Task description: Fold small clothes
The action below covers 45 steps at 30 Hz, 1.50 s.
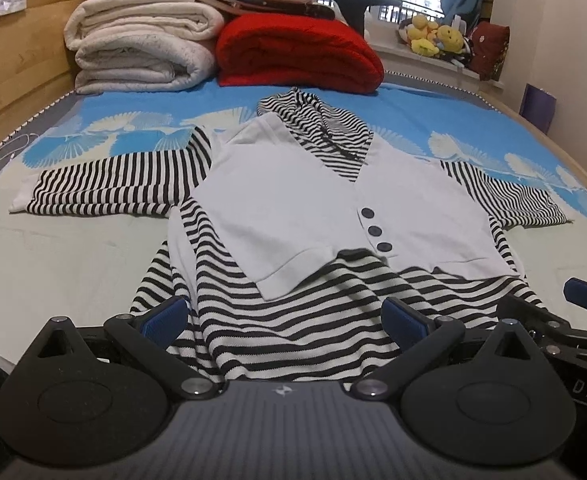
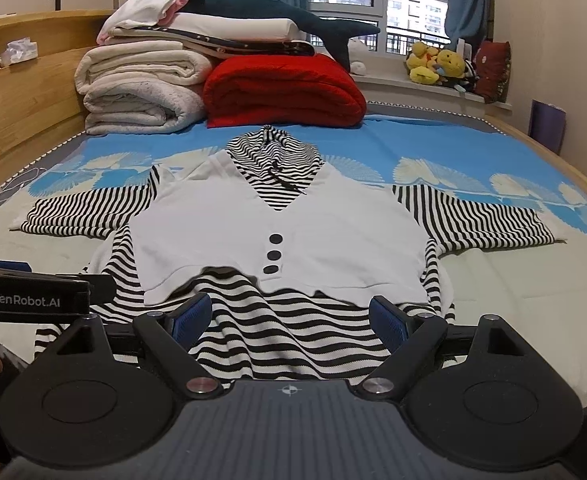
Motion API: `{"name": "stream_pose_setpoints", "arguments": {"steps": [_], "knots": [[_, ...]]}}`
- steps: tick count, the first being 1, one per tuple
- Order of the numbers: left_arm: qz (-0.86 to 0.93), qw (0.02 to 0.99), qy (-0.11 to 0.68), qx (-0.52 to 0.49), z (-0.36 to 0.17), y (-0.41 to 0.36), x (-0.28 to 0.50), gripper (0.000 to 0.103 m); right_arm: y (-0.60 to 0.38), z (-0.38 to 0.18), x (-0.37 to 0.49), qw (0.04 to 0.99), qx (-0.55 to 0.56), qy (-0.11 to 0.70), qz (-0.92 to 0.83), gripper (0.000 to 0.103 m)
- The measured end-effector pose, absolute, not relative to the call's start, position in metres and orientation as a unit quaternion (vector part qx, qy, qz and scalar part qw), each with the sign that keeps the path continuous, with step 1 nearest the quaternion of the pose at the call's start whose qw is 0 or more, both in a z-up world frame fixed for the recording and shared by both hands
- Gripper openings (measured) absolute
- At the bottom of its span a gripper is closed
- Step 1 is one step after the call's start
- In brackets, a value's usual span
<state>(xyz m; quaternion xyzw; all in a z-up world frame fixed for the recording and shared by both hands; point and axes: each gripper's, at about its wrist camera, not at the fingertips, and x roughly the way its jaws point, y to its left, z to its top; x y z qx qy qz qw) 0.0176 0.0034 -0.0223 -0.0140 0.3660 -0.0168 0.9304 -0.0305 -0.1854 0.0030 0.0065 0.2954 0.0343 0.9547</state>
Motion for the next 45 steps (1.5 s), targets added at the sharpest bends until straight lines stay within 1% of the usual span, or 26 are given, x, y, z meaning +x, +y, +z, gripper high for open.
{"name": "stream_pose_setpoints", "arguments": {"steps": [45], "knots": [[-0.025, 0.927, 0.373, -0.015, -0.0254, 0.0034, 0.0189, 0.103, -0.1912, 0.0024, -0.0294, 0.953, 0.015, 0.302, 0.027, 0.086]]}}
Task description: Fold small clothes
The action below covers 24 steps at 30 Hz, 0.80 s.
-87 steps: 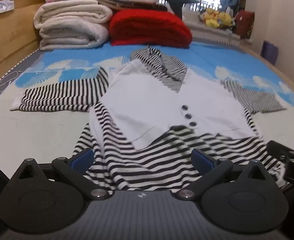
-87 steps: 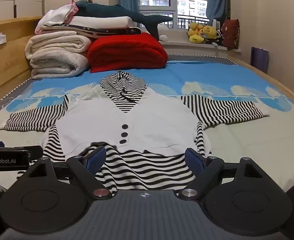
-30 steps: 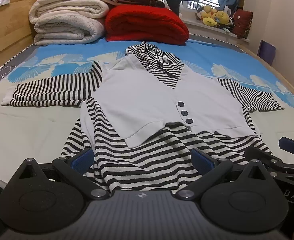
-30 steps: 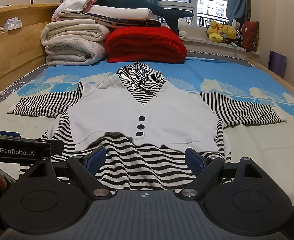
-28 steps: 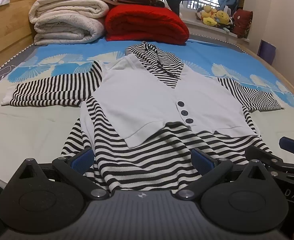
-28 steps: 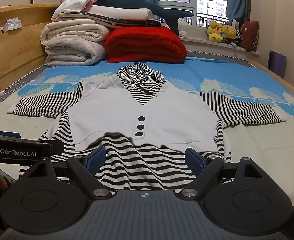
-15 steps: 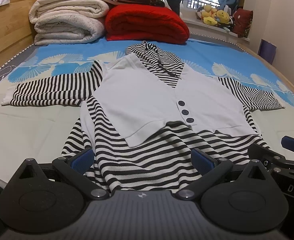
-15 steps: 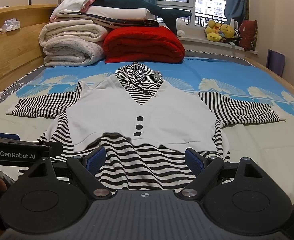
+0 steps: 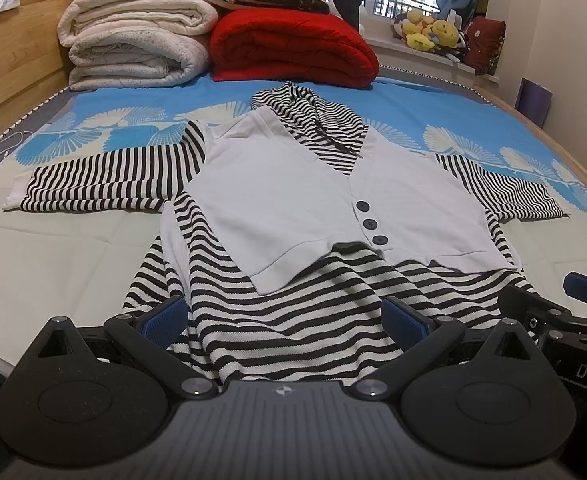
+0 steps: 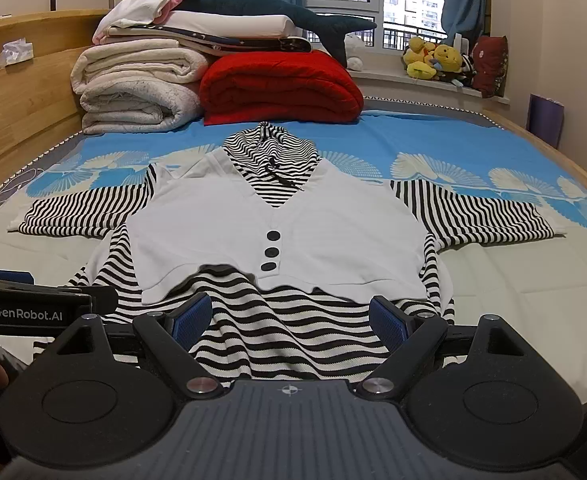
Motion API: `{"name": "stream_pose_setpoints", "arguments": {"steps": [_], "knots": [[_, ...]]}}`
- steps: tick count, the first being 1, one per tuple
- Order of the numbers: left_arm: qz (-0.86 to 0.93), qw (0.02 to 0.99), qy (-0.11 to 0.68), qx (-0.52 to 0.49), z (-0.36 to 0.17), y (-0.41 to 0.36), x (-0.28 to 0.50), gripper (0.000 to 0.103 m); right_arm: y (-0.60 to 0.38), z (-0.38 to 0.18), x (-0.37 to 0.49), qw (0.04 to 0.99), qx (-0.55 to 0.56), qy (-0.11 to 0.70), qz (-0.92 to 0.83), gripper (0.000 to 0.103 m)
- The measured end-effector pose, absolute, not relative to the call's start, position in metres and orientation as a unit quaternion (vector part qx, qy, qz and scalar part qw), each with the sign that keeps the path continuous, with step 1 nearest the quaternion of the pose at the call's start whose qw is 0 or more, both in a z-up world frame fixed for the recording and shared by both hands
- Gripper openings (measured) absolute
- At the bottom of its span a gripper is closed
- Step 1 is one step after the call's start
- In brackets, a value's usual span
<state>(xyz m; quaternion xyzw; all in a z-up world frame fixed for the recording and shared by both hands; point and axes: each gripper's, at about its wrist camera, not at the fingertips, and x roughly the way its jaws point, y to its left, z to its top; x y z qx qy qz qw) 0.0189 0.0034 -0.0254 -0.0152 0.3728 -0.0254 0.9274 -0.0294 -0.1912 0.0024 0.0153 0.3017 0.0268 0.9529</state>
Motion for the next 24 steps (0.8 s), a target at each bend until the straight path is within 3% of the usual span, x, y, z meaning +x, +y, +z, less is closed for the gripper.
{"name": "stream_pose_setpoints", "arguments": {"steps": [6, 17, 21, 24], "knots": [[-0.015, 0.922, 0.386, -0.028, -0.03, 0.011, 0.024, 0.103, -0.198, -0.001, -0.021, 0.951, 0.019, 0.309, 0.001, 0.086], [0.088, 0.882, 0.46, -0.045, -0.077, 0.059, 0.088, 0.102, -0.27, -0.053, 0.023, 0.894, 0.073, 0.397, -0.194, 0.084], [0.104, 0.862, 0.494, -0.051, -0.104, 0.068, 0.096, 0.092, -0.287, -0.076, 0.025, 0.866, 0.108, 0.438, -0.215, 0.075], [0.101, 0.855, 0.506, -0.053, -0.112, 0.072, 0.093, 0.062, -0.294, -0.086, 0.021, 0.847, 0.14, 0.463, -0.222, 0.064]]}}
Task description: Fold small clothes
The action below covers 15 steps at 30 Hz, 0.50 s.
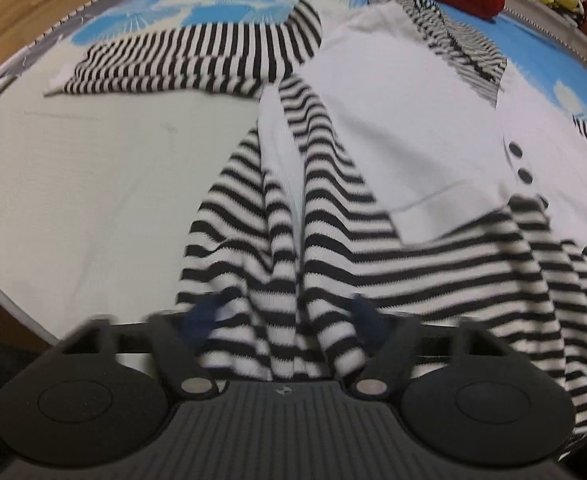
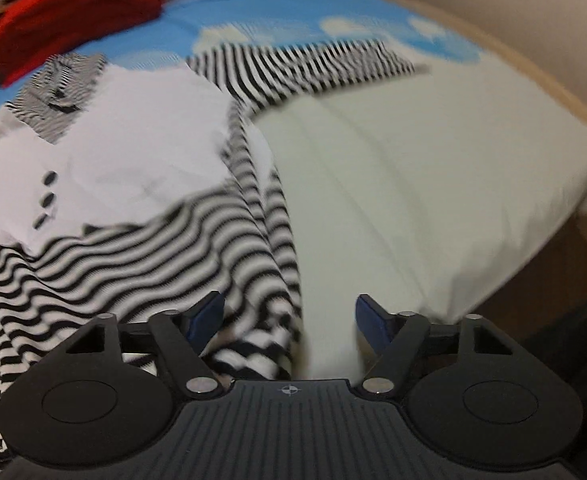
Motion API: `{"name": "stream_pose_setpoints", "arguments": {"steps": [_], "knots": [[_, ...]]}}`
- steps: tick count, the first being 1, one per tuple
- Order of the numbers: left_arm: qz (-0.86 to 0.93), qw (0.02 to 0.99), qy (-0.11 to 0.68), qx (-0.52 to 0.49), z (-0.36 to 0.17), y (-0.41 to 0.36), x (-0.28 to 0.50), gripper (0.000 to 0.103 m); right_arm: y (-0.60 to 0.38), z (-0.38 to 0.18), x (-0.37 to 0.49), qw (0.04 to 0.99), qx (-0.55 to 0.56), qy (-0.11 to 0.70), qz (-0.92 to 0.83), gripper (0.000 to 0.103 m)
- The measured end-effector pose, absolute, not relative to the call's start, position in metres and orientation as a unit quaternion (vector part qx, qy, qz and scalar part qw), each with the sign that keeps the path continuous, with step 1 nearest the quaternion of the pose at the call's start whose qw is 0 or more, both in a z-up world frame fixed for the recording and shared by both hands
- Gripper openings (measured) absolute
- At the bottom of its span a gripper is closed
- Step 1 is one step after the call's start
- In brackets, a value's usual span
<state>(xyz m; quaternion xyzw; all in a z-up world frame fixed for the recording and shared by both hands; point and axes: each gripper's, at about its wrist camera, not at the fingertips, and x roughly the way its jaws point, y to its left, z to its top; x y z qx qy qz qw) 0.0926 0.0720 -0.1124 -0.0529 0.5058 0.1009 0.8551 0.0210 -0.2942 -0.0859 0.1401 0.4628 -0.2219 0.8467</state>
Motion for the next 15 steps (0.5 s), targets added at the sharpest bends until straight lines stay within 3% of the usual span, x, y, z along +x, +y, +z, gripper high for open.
{"name": "stream_pose_setpoints", "arguments": {"steps": [1, 2, 3, 7, 9, 12, 15], "knots": [[0.098, 0.856, 0.504, -0.059, -0.113, 0.074, 0.092, 0.053, -0.294, -0.088, 0.02, 0.843, 0.151, 0.466, -0.222, 0.06], [0.1, 0.857, 0.502, -0.06, -0.112, 0.076, 0.09, 0.027, -0.296, -0.09, 0.02, 0.84, 0.163, 0.468, -0.221, 0.059], [0.106, 0.857, 0.501, -0.057, -0.11, 0.081, 0.09, 0.012, -0.295, -0.09, 0.019, 0.839, 0.171, 0.467, -0.218, 0.052], [0.127, 0.855, 0.5, -0.064, -0.107, 0.094, 0.089, 0.01, -0.289, -0.086, 0.018, 0.847, 0.185, 0.462, -0.187, 0.016], [0.134, 0.853, 0.501, -0.055, -0.106, 0.093, 0.088, 0.01, -0.286, -0.082, 0.015, 0.85, 0.187, 0.46, -0.178, 0.008], [0.136, 0.853, 0.503, -0.04, -0.104, 0.087, 0.089, 0.013, -0.292, -0.082, 0.012, 0.845, 0.184, 0.465, -0.189, 0.006], [0.146, 0.857, 0.494, -0.03, -0.097, 0.082, 0.087, 0.028, -0.297, -0.083, 0.011, 0.841, 0.185, 0.472, -0.19, 0.006]]}}
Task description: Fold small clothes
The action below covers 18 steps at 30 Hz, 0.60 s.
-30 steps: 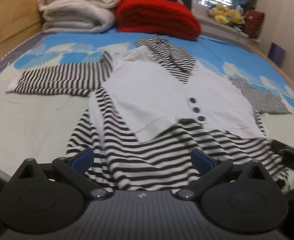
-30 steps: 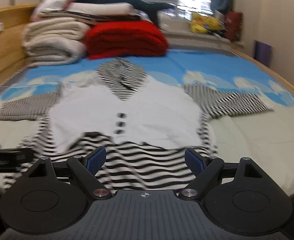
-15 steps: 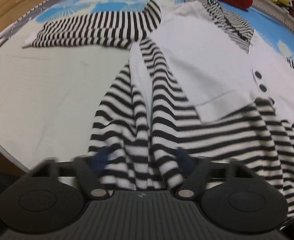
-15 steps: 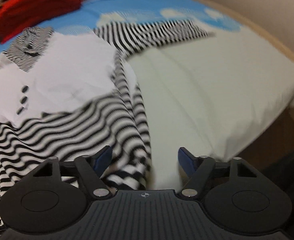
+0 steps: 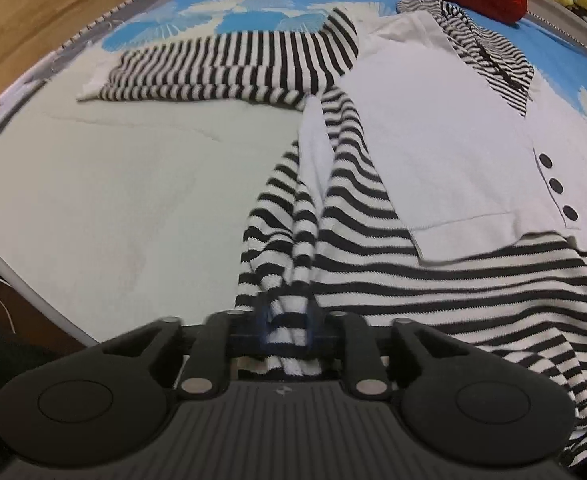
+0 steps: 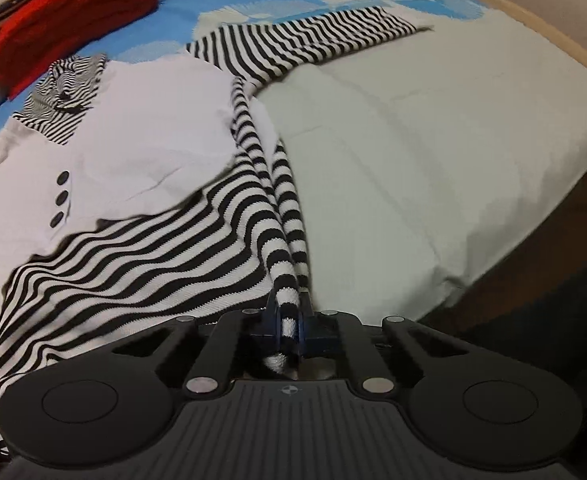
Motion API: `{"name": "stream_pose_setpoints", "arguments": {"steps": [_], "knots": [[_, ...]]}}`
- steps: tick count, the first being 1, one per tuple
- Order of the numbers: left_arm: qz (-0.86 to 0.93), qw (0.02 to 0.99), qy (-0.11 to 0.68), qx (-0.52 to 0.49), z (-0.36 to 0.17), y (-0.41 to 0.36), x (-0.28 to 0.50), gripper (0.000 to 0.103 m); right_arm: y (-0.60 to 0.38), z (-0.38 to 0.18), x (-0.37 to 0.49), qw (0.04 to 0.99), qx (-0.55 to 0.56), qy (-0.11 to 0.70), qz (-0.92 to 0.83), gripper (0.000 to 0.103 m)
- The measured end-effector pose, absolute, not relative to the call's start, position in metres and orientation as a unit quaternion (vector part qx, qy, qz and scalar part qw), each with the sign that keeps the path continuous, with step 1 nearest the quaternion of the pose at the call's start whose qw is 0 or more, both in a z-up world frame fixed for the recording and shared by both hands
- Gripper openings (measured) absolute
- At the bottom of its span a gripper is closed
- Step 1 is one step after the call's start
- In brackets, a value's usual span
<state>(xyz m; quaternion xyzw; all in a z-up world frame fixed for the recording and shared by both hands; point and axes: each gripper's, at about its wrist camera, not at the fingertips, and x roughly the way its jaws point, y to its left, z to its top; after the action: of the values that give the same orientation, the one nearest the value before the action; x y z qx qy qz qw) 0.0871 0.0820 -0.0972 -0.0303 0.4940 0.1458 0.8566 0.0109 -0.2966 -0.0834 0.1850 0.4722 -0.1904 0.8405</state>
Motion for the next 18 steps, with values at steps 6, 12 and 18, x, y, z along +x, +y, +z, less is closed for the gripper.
{"name": "stream_pose_setpoints", "arguments": {"steps": [6, 12, 18], "knots": [[0.094, 0.909, 0.407, 0.008, -0.064, 0.054, 0.078, 0.045, -0.285, -0.069, 0.01, 0.867, 0.134, 0.434, -0.207, 0.025], [0.03, 0.891, 0.452, -0.017, -0.081, 0.036, 0.079, 0.046, -0.275, -0.054, 0.009, 0.899, 0.11, 0.387, -0.173, 0.037], [0.042, 0.855, 0.515, -0.041, -0.107, 0.046, 0.08, 0.046, -0.289, -0.091, 0.017, 0.837, 0.133, 0.494, -0.195, 0.045]]}}
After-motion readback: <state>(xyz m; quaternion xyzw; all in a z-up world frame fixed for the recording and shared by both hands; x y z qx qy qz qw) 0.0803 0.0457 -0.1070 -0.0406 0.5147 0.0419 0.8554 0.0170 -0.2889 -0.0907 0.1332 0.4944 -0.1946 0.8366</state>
